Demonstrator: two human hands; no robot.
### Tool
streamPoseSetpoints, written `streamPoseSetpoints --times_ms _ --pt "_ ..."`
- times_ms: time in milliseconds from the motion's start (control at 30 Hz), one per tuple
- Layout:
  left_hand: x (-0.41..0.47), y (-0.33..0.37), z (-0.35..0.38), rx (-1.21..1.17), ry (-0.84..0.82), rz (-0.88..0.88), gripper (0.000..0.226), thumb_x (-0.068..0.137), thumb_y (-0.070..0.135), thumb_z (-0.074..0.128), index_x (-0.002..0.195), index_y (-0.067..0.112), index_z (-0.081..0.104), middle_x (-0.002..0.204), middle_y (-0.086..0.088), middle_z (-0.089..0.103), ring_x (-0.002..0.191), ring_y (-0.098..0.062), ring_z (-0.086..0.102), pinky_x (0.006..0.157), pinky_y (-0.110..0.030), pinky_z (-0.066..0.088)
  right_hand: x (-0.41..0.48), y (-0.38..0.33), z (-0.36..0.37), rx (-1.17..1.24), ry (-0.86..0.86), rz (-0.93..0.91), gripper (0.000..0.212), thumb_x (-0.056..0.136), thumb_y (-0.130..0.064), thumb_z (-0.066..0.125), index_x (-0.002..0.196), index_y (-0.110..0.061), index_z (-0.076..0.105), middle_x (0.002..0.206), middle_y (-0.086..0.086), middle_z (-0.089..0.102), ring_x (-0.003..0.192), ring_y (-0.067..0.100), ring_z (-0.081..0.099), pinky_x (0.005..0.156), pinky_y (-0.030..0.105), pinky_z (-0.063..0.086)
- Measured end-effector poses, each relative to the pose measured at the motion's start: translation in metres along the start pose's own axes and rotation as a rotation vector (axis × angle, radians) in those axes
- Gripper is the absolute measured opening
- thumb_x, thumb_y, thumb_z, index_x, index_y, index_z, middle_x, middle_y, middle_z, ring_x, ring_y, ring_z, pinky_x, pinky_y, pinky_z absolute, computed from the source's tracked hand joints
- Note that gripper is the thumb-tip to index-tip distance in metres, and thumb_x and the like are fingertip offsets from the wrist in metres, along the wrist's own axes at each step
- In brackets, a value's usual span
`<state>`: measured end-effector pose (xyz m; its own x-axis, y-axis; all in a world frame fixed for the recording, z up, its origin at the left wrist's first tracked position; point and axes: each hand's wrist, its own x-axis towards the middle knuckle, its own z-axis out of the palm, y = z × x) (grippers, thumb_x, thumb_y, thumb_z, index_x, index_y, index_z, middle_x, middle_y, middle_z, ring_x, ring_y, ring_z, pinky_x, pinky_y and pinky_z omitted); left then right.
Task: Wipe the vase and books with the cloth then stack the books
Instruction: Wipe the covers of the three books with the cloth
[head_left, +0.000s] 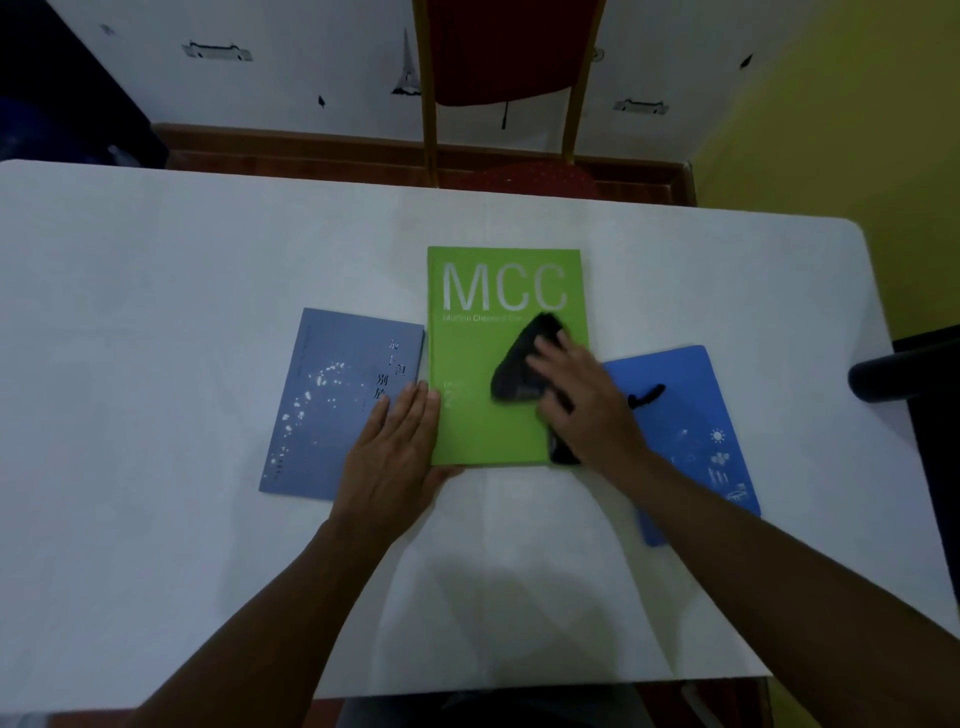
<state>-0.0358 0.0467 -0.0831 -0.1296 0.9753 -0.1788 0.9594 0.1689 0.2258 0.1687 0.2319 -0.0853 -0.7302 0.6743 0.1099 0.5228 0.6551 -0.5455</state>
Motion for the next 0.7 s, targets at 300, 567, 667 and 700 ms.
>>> streamPoseSetpoints --times_ms 300,567,667,700 --pt "0.006 0.000 -0.002 0.040 -0.012 0.018 0.087 0.097 0.065 0.025 0.153 -0.002 0.032 0.158 -0.022 0.037 0.150 -0.033 0.029 0.124 -0.047 0.013 0.135 -0.033 0.026 -0.062 -0.062 0.189 0.045 0.107 -0.018 0.042 0.152 -0.011 0.046 0.166 0.013 0.030 0.156 0.036 0.016 0.125 0.057 0.016" --pt "0.007 0.007 0.004 -0.111 0.011 -0.060 0.099 0.092 0.070 0.031 0.152 -0.008 0.027 0.158 -0.023 0.035 0.151 -0.030 0.021 0.124 -0.047 0.007 0.039 -0.051 0.028 0.007 -0.169 -0.146 0.043 0.098 -0.011 0.044 0.138 -0.008 0.061 0.156 0.010 0.049 0.151 0.032 0.035 0.123 0.054 0.027" --pt "0.009 0.010 -0.001 -0.205 0.019 -0.086 0.101 0.089 0.069 0.042 0.156 -0.003 0.021 0.163 -0.020 0.027 0.154 -0.025 0.010 0.125 -0.043 0.000 -0.005 -0.053 0.028 -0.001 -0.222 -0.251 0.040 0.097 -0.008 0.049 0.135 -0.006 0.063 0.155 0.010 0.050 0.150 0.031 0.037 0.122 0.053 0.029" --pt "0.010 0.011 -0.003 -0.231 0.012 -0.102 0.101 0.088 0.061 0.055 0.157 -0.003 0.019 0.164 -0.020 0.025 0.154 -0.025 0.008 0.125 -0.042 -0.001 -0.015 -0.051 0.027 0.000 -0.243 -0.284 0.040 0.097 -0.008 0.051 0.135 -0.007 0.062 0.156 0.010 0.049 0.151 0.029 0.035 0.124 0.051 0.027"
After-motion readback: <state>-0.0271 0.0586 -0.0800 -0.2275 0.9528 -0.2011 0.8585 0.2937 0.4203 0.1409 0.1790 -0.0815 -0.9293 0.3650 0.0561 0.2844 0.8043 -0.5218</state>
